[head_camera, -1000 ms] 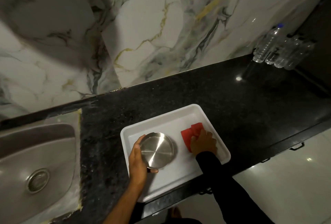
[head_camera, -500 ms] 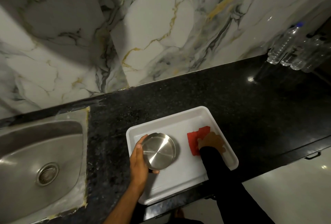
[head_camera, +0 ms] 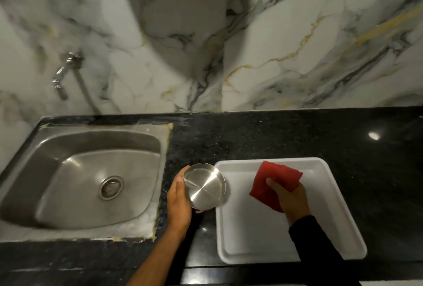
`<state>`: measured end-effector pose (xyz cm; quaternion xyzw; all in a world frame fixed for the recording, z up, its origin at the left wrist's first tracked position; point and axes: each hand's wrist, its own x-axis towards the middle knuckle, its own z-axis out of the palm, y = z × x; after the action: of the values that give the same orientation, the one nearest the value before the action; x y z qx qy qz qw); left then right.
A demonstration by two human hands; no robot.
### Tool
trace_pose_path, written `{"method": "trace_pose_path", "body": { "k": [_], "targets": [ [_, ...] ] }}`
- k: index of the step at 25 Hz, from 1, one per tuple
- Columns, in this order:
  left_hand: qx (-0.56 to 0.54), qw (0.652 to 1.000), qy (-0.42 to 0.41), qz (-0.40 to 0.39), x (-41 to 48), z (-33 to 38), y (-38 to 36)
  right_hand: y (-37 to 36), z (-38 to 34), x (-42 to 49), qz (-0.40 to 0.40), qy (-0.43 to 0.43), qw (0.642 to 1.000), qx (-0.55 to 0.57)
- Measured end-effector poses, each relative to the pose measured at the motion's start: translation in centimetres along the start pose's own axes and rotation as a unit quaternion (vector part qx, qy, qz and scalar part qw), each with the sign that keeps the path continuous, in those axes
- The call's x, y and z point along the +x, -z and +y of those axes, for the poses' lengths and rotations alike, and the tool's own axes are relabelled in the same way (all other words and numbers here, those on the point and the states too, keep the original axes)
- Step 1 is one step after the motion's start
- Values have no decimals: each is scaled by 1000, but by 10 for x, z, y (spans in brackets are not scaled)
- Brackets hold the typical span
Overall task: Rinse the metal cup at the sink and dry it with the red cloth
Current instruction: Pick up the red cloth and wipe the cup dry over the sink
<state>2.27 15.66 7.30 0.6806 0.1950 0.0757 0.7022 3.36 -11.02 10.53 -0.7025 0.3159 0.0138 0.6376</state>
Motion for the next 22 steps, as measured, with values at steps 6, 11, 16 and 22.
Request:
{"method": "trace_pose_path", "body": {
  "k": [6, 11, 16, 22],
  "targets": [
    [37, 996, -21, 79, 77, 17, 128, -213, -78, -101, -144, 274, 911, -273],
    [66, 995, -58, 53, 144, 36, 238, -416, -75, -147, -158, 318, 760, -544],
    [87, 995, -31, -47, 199, 36, 325, -523, -52, -164, -153, 209, 819, -513],
    [-6, 989, 72, -130, 250, 44, 374, -566, -54, -174, -288, 386, 750, -454]
  ]
}}
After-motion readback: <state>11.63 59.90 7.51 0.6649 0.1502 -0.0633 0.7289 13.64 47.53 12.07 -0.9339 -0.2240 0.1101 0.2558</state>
